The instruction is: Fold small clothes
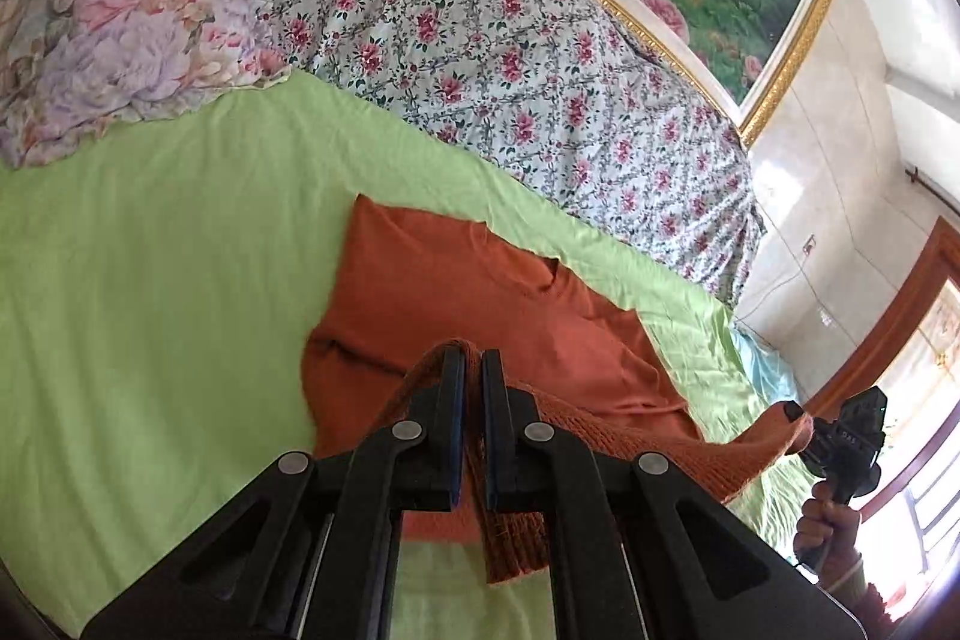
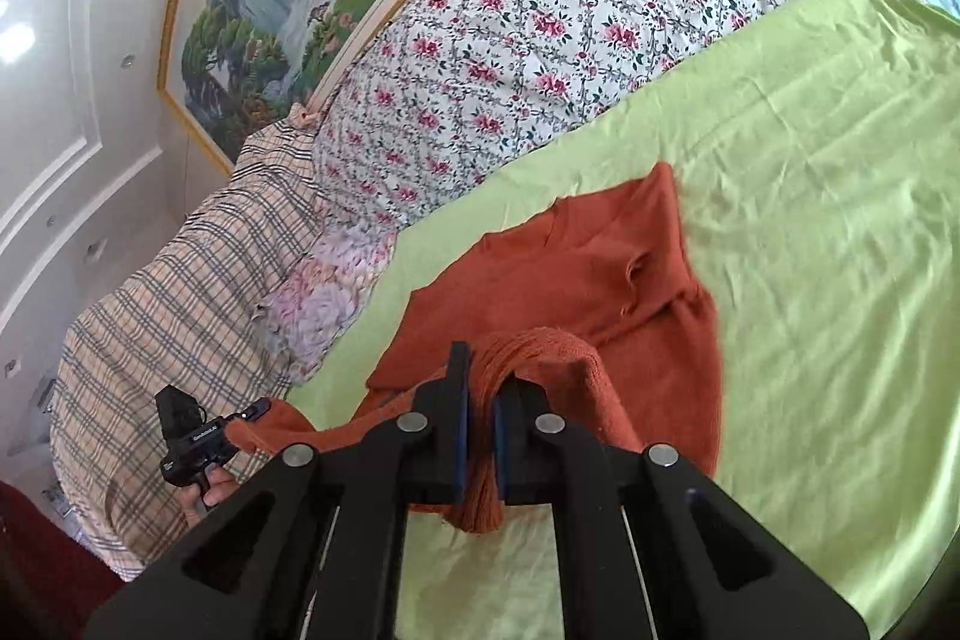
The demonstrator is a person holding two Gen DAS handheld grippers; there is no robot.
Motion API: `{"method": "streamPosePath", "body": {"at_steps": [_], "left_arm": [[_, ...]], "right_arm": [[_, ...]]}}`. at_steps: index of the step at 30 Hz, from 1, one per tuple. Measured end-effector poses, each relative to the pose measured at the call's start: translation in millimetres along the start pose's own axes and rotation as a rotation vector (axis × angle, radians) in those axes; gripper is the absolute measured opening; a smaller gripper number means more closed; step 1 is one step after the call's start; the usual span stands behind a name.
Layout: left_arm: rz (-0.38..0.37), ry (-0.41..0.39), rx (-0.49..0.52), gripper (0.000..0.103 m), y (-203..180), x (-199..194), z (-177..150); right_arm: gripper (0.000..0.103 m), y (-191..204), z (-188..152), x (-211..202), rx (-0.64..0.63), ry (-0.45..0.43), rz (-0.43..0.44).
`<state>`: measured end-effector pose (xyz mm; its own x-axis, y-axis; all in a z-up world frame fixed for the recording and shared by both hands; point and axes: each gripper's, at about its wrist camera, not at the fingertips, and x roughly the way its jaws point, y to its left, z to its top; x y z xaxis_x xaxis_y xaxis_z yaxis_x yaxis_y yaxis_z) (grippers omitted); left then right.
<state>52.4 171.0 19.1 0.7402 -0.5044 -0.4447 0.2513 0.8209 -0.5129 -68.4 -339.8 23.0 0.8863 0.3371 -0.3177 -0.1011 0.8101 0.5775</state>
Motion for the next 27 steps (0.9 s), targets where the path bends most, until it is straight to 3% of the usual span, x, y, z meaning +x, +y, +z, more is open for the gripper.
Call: {"method": "streamPosePath", "body": {"at_steps": [8, 13, 20, 27], "left_arm": [[0.045, -0.031, 0.009, 0.002, 6.7, 58.3, 51.8], [0.085, 0.008, -0.004, 0.002, 22.4, 110.4, 69.6], [0.148, 0.054, -0.022, 0.003, 46.6, 171.0, 83.4], [0.240, 0.135, -0.021, 0.003, 66.9, 223.3, 77.3]], "right_arm": [[0.007, -17.5, 59.0, 52.1, -0.027, 0.006, -0.087], [0.007, -35.8, 85.5, 99.8, -0.040, 0.036, -0.134], [0.007, -68.9, 103.0, 149.0, -0.013, 0.076, -0.229], [0.007, -102.3, 95.5, 187.2, 0.010, 0.154, -0.319]]}}
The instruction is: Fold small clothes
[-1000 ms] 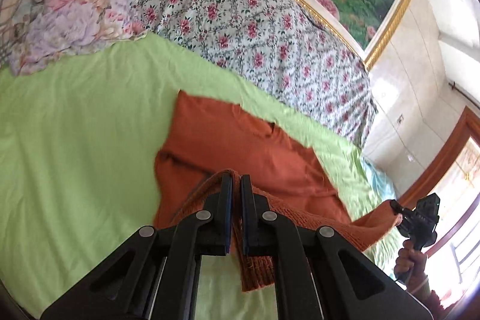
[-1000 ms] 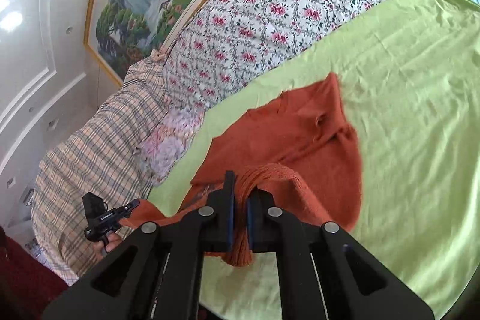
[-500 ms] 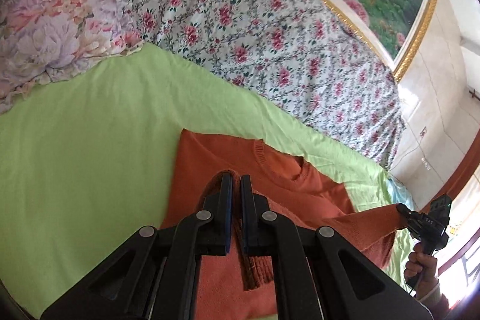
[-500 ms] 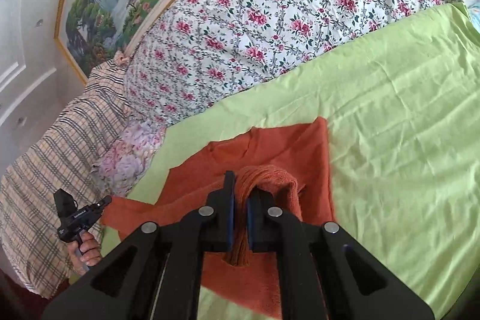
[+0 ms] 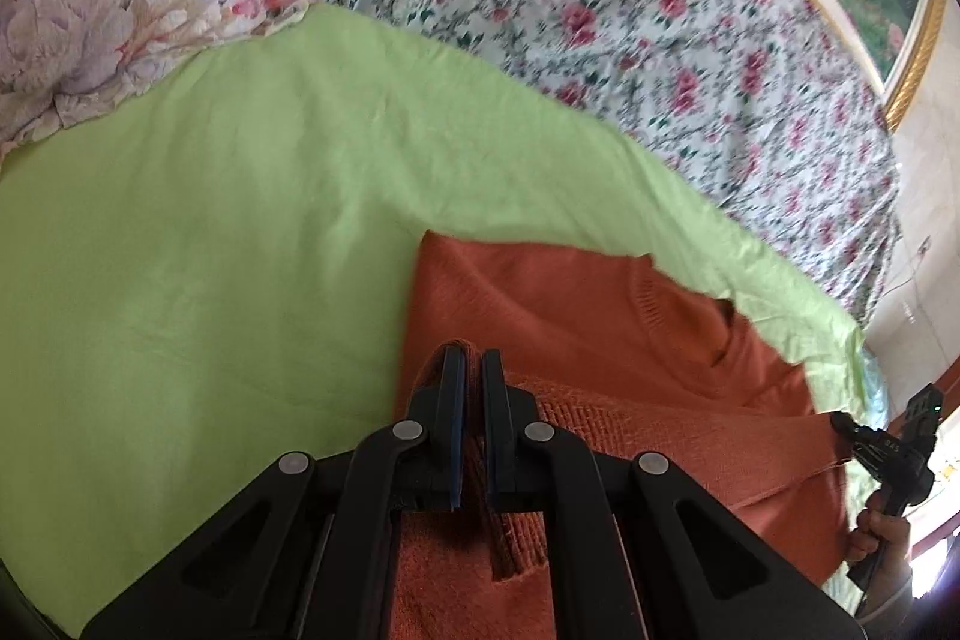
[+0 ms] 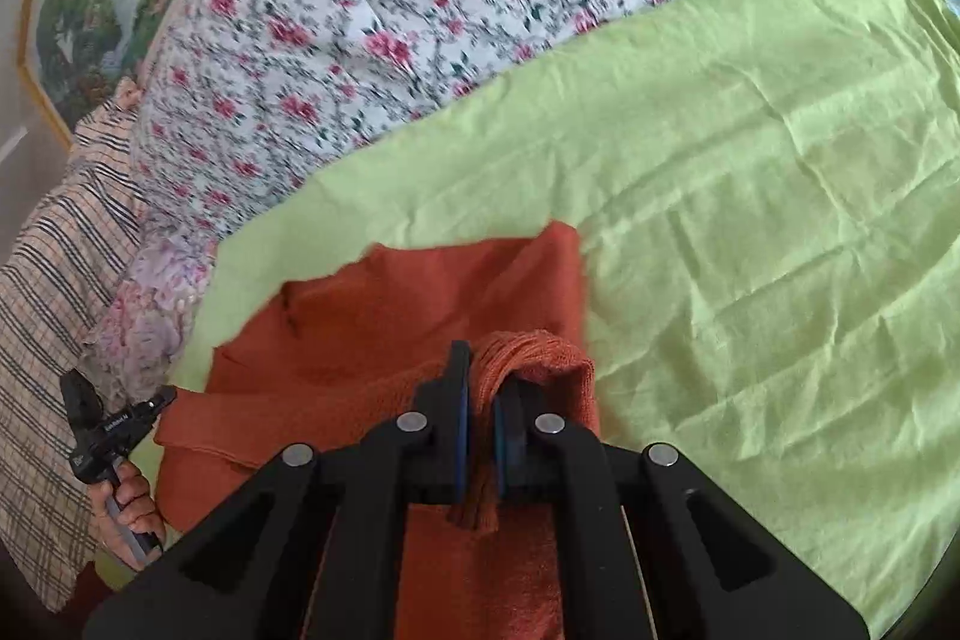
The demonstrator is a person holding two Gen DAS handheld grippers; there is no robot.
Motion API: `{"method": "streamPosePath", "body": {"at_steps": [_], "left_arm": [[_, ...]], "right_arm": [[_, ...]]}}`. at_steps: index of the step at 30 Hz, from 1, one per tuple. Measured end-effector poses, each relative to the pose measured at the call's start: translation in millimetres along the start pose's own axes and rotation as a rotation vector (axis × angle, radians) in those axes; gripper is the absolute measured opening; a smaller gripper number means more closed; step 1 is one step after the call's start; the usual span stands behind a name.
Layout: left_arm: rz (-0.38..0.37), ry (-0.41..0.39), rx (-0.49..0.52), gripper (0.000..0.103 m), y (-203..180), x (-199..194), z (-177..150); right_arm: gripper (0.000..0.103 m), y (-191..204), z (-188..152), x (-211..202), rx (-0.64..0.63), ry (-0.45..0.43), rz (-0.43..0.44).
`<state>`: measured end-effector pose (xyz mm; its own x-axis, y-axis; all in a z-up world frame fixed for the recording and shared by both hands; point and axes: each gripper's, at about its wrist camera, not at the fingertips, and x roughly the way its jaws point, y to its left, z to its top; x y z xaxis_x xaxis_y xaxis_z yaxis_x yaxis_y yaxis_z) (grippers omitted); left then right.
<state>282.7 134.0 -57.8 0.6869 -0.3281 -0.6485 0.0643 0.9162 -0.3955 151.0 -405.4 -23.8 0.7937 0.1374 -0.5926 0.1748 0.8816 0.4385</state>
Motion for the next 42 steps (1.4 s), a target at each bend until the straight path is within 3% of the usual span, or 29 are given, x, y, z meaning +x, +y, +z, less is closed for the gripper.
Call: {"method": "streamPosePath", "body": {"at_steps": [6, 10, 11, 14, 18, 21, 23, 29, 33, 36, 38, 42], "left_arm": [[0.010, 0.066, -0.033, 0.010, 10.8, 16.5, -6.8], [-0.031, 0.086, -0.072, 0.013, 11.8, -9.0, -21.4], [-0.042, 0.087, -0.058, 0.013, 6.4, -17.5, -27.8], [-0.086, 0.104, 0.057, 0.013, -26.7, -37.3, -54.4], [-0.205, 0.197, 0.225, 0.019, -85.4, -33.3, -86.7], [-0.194, 0.267, 0.353, 0.019, -120.4, -11.2, -102.9], [-0.162, 0.290, 0.373, 0.019, -126.5, 6.2, -103.1], [-0.137, 0.278, 0.289, 0.017, -109.6, 31.4, -62.8], [-0.096, 0.243, 0.212, 0.017, -91.4, 46.9, -28.3], [-0.015, 0.204, 0.112, 0.018, -71.8, 58.7, -0.5], [0.044, 0.167, 0.036, 0.025, -52.2, 60.7, 13.7], [0.050, 0.119, -0.104, 0.025, -14.1, 52.6, 23.2]], "right_arm": [[0.009, -8.4, -2.9, 9.8, 0.031, 0.033, -0.025], [0.028, -7.5, -8.5, -15.3, 0.043, -0.011, -0.037], [0.033, -5.5, -11.5, -23.7, 0.036, -0.028, -0.037], [0.033, 11.0, -29.0, -45.7, 0.012, -0.055, 0.011], [0.033, 57.5, -57.3, -34.1, -0.144, 0.073, 0.138], [0.033, 88.9, -78.2, -3.8, -0.269, 0.235, 0.218], [0.033, 100.2, -86.2, 12.9, -0.345, 0.294, 0.206], [0.033, 85.7, -69.5, 38.8, -0.368, 0.312, 0.073], [0.033, 69.9, -38.4, 40.7, -0.282, 0.197, -0.034], [0.033, 51.6, -19.3, 38.4, -0.185, 0.090, -0.122], [0.033, 34.1, -7.9, 32.1, -0.080, 0.024, -0.170], [0.033, 16.4, -5.0, 9.9, 0.043, -0.051, -0.134]]}}
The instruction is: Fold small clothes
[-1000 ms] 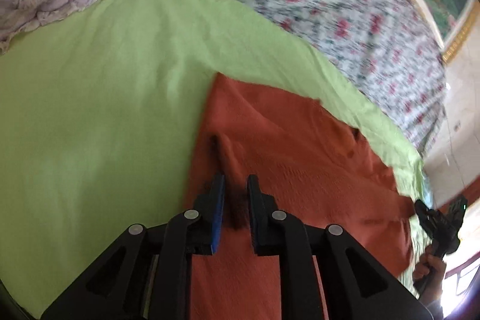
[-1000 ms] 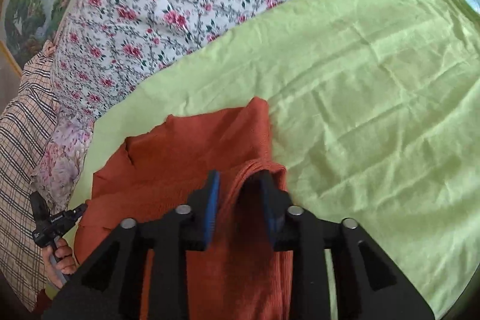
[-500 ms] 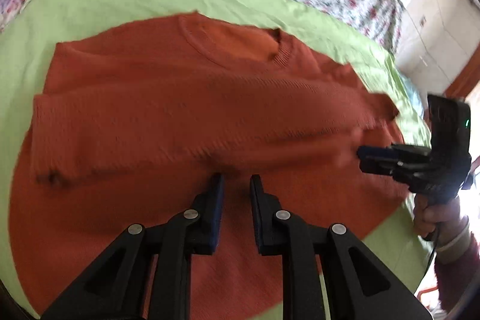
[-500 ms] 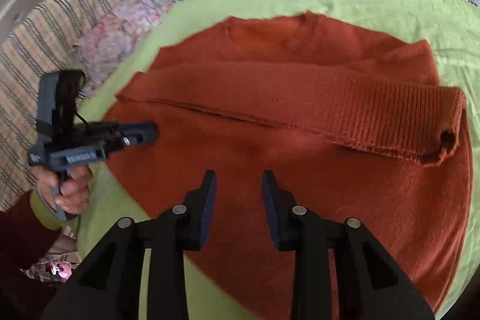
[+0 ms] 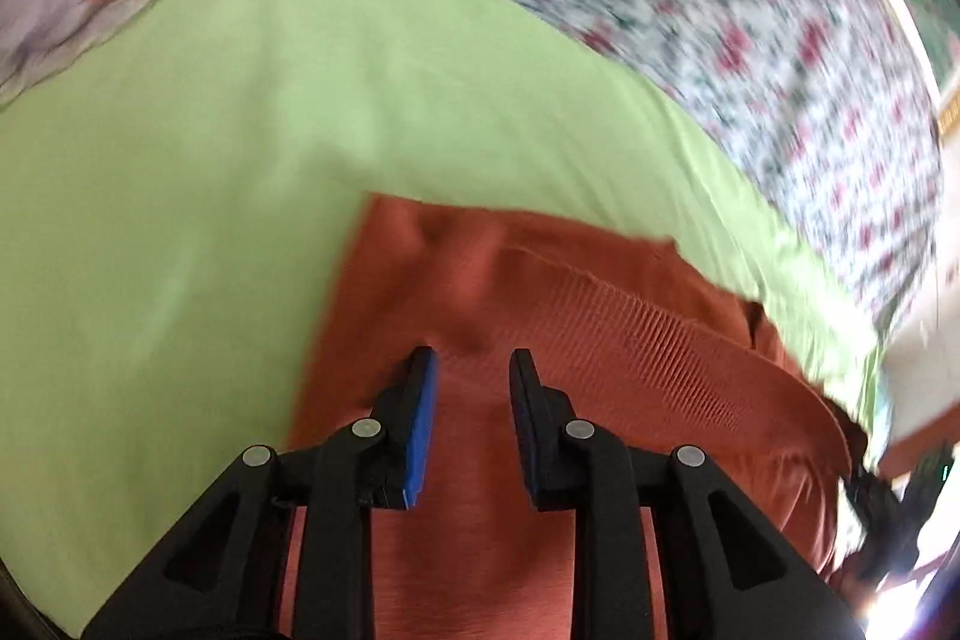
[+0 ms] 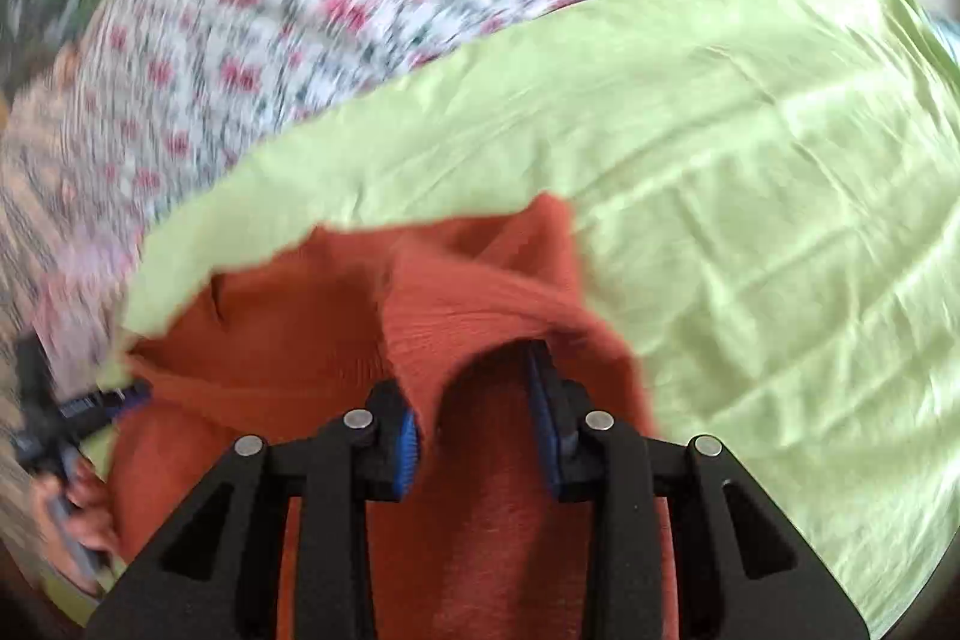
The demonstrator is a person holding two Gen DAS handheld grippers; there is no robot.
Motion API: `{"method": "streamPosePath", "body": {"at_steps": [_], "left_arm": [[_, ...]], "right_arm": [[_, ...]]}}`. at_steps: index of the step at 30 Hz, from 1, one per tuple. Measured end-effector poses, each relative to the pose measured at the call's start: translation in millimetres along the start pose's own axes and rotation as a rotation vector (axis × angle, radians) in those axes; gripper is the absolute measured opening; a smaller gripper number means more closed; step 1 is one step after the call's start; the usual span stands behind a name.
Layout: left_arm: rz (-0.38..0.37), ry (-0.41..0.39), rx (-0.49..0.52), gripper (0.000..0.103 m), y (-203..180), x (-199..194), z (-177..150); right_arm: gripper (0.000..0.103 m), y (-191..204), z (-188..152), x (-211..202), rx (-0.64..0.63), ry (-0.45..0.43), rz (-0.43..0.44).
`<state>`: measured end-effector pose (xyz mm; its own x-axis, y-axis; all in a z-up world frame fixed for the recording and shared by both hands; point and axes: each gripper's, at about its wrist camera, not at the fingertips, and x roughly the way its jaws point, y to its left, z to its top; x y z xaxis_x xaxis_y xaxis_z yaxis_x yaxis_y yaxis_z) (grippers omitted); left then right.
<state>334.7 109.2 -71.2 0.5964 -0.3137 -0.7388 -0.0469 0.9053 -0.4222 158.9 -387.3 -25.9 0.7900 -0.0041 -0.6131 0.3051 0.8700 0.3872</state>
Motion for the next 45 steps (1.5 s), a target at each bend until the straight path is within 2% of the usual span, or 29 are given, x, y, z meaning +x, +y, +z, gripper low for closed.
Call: {"method": "streamPosePath", "body": {"at_steps": [5, 10, 16, 20, 26, 29, 32, 36, 43, 45], "left_arm": [[-0.020, -0.041, -0.043, 0.028, 20.7, -34.7, -25.2], [-0.070, -0.063, -0.047, 0.033, 24.9, -72.6, -76.5], [-0.128, -0.034, -0.053, 0.033, 12.6, -101.4, -134.7], [-0.122, -0.022, -0.040, 0.049, 11.1, -119.2, -172.2], [-0.130, 0.023, -0.080, 0.052, 21.5, -116.8, -211.9], [-0.168, 0.009, -0.096, 0.062, 22.7, -118.0, -213.5], [-0.173, -0.007, -0.115, 0.064, 25.5, -116.1, -211.1], [-0.176, -0.032, -0.163, 0.065, 33.4, -108.4, -198.0], [-0.132, -0.088, -0.235, 0.064, 45.7, -94.5, -165.9], [-0.118, -0.102, -0.243, 0.054, 46.5, -92.9, -160.8]], "right_arm": [[0.033, -1.5, -16.7, -33.7, -0.001, -0.050, 0.018], [0.034, -10.7, -36.7, -55.3, 0.035, -0.082, 0.032], [0.034, -17.0, -68.5, -62.1, 0.090, -0.057, 0.059], [0.035, -8.1, -89.7, -75.2, 0.071, -0.067, 0.075], [0.035, 7.9, -115.5, -87.3, -0.003, -0.067, 0.116], [0.035, 17.0, -126.3, -88.7, -0.044, -0.053, 0.145], [0.035, 26.5, -132.9, -92.4, -0.091, -0.062, 0.175], [0.046, 27.6, -135.8, -91.0, -0.100, -0.064, 0.200], [0.046, 18.4, -136.1, -82.1, -0.048, -0.034, 0.229], [0.046, 17.9, -135.9, -81.8, -0.045, -0.033, 0.238]]}}
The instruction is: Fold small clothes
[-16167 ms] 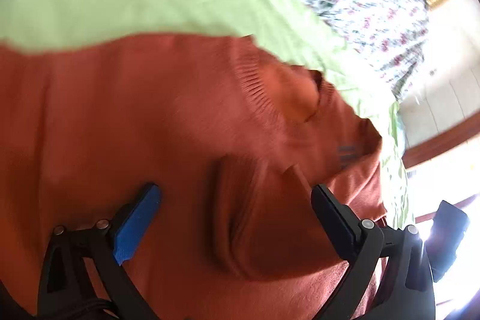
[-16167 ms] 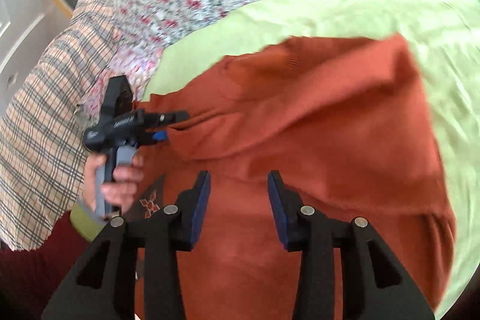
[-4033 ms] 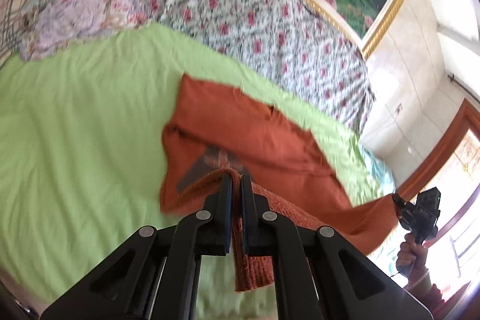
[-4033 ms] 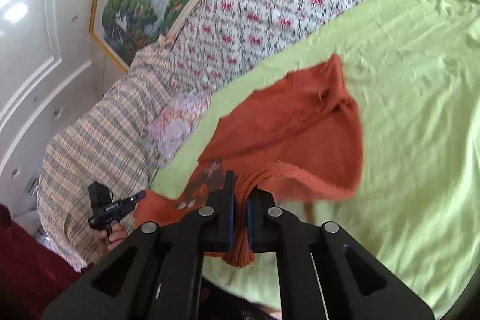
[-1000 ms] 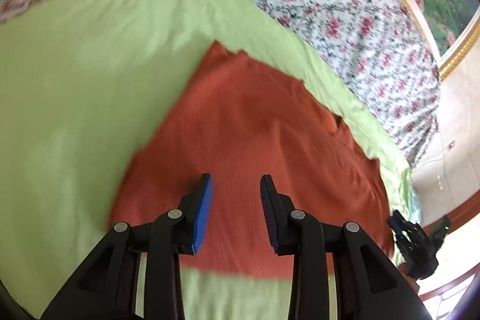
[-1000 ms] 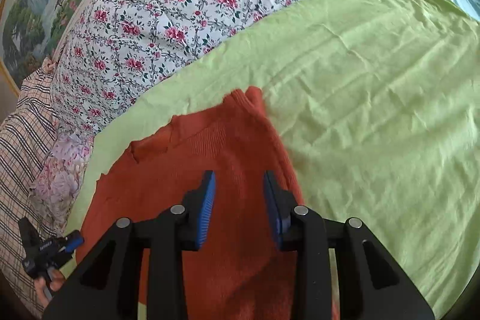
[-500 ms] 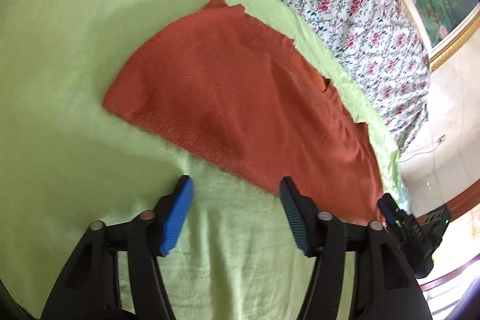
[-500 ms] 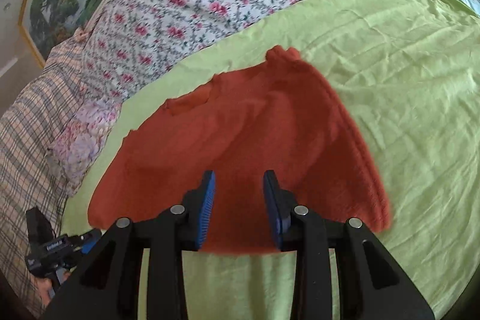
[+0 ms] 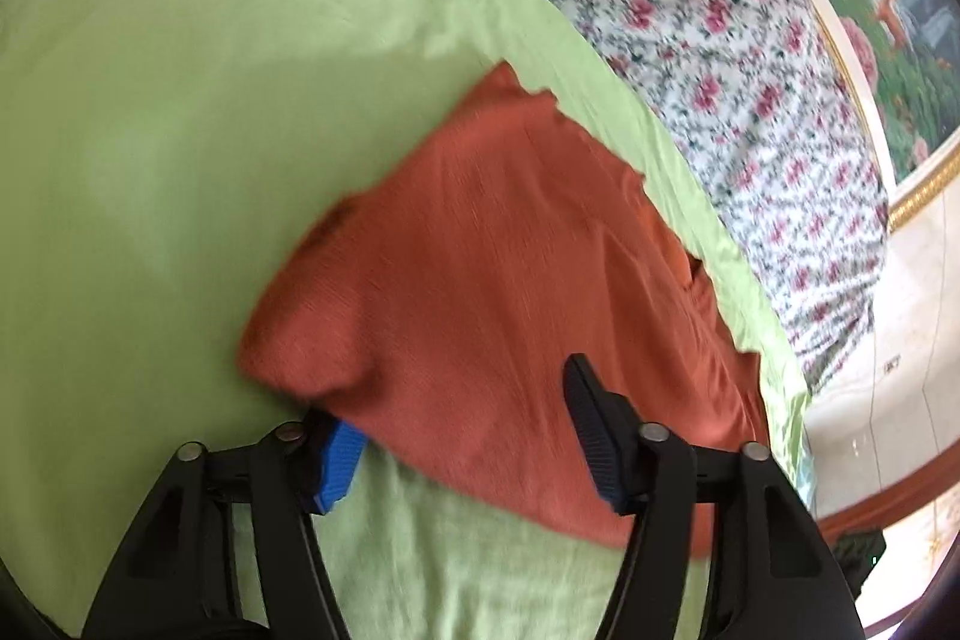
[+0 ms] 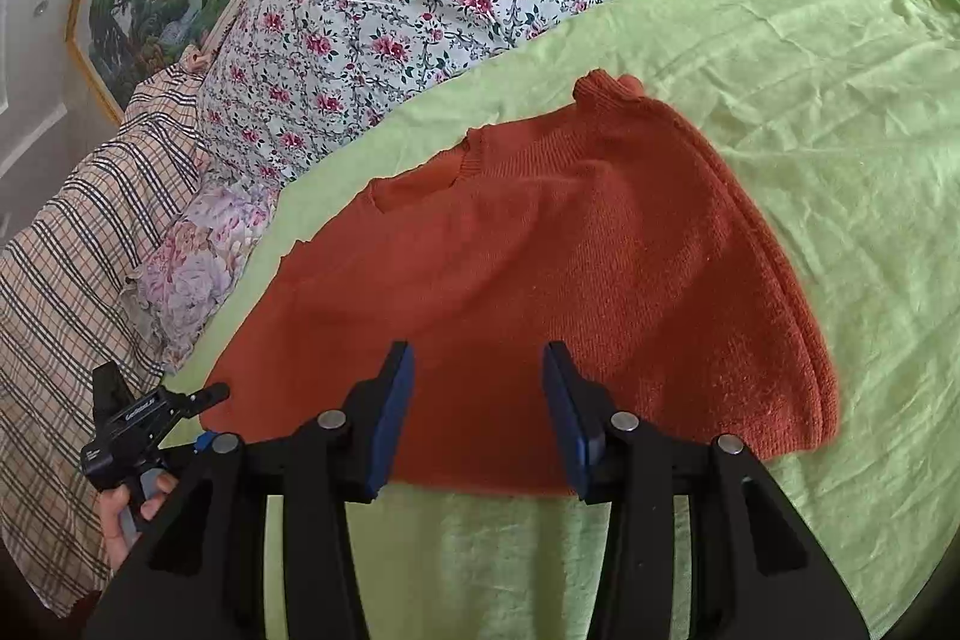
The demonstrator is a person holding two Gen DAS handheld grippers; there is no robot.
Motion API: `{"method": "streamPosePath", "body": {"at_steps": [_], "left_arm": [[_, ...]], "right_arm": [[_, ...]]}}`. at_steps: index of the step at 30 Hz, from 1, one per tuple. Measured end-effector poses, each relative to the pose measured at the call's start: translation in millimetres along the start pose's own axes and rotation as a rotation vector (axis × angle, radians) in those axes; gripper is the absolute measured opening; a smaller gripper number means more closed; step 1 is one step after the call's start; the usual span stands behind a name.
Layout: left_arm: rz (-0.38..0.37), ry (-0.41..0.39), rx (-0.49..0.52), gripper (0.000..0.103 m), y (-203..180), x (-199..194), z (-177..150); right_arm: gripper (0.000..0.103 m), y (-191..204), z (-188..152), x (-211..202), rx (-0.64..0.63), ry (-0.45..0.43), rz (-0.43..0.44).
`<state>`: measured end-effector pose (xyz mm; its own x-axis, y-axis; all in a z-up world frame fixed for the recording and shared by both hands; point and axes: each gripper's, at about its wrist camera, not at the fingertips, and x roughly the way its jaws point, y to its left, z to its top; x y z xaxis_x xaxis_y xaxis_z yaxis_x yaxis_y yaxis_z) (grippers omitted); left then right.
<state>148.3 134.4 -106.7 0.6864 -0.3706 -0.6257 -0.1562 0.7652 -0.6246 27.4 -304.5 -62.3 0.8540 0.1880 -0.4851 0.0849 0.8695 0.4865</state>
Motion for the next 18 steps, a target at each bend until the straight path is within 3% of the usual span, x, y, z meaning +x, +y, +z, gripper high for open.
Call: {"method": "streamPosePath", "body": {"at_steps": [4, 6, 13, 18], "left_arm": [[0.017, -0.014, 0.000, 0.036, -0.4, 4.3, 6.6], [-0.005, -0.019, 0.023, 0.016, -5.2, 4.8, 8.1], [-0.047, -0.095, 0.238, 0.008, -66.6, -11.7, 4.3], [-0.129, -0.073, 0.403, 0.008, -132.4, -7.4, -19.9]], "right_arm": [[0.046, -1.8, -0.8, 1.4, 0.010, 0.007, 0.015], [0.046, -2.9, -0.2, 2.3, 0.015, 0.010, 0.022], [0.046, -3.0, 1.9, 0.5, 0.023, 0.007, 0.039], [0.046, -7.1, 12.3, -0.8, 0.070, 0.022, 0.076]]}}
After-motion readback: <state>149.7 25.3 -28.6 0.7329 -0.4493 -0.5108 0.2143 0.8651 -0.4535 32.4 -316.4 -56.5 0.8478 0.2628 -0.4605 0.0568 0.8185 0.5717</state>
